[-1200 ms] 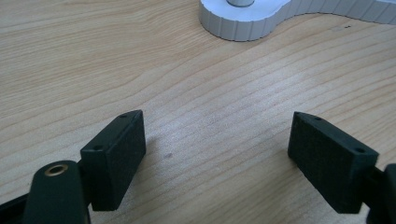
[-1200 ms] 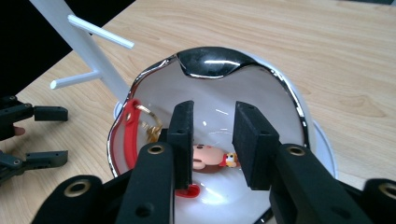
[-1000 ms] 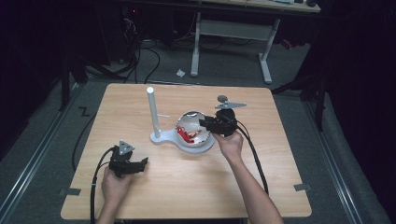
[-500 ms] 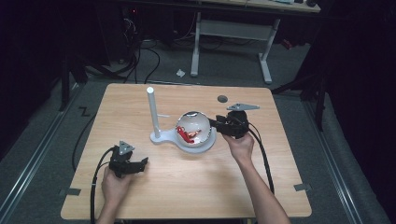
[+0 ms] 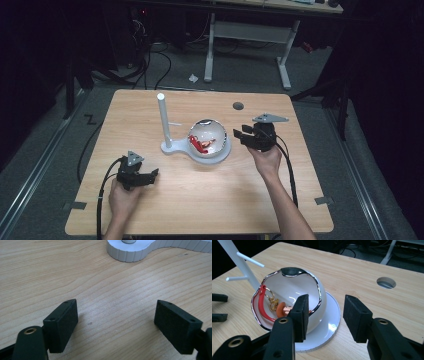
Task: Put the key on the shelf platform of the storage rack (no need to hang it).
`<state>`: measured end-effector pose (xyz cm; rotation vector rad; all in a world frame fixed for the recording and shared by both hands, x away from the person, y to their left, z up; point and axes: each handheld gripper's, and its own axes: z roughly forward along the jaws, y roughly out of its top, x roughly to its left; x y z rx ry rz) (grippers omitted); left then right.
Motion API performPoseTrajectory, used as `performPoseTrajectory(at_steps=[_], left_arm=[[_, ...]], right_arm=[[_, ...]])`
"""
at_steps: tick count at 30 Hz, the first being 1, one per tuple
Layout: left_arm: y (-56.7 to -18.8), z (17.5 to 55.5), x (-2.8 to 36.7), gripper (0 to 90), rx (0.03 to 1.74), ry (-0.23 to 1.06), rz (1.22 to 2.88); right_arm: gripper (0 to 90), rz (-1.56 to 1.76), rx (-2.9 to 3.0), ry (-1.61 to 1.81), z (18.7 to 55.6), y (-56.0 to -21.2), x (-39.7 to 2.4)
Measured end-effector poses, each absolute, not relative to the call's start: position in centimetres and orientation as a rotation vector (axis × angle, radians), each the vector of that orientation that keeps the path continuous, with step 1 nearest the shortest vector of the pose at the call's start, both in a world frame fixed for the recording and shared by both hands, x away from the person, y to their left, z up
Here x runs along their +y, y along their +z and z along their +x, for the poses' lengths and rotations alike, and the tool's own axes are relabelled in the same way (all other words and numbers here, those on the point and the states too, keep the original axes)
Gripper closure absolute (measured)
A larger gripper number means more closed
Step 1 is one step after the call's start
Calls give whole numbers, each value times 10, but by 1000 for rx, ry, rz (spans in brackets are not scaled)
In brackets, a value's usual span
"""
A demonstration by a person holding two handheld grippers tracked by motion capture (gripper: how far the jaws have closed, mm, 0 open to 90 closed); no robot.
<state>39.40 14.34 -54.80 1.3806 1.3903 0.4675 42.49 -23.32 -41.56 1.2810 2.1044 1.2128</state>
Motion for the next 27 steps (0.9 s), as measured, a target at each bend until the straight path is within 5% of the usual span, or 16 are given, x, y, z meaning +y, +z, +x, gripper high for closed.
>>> performPoseTrajectory(at_steps=[27], left_arm=[[-548, 394, 143, 195, 1390, 467, 1381]], right_arm=[[513, 1289, 2030, 1231, 401, -394, -267]])
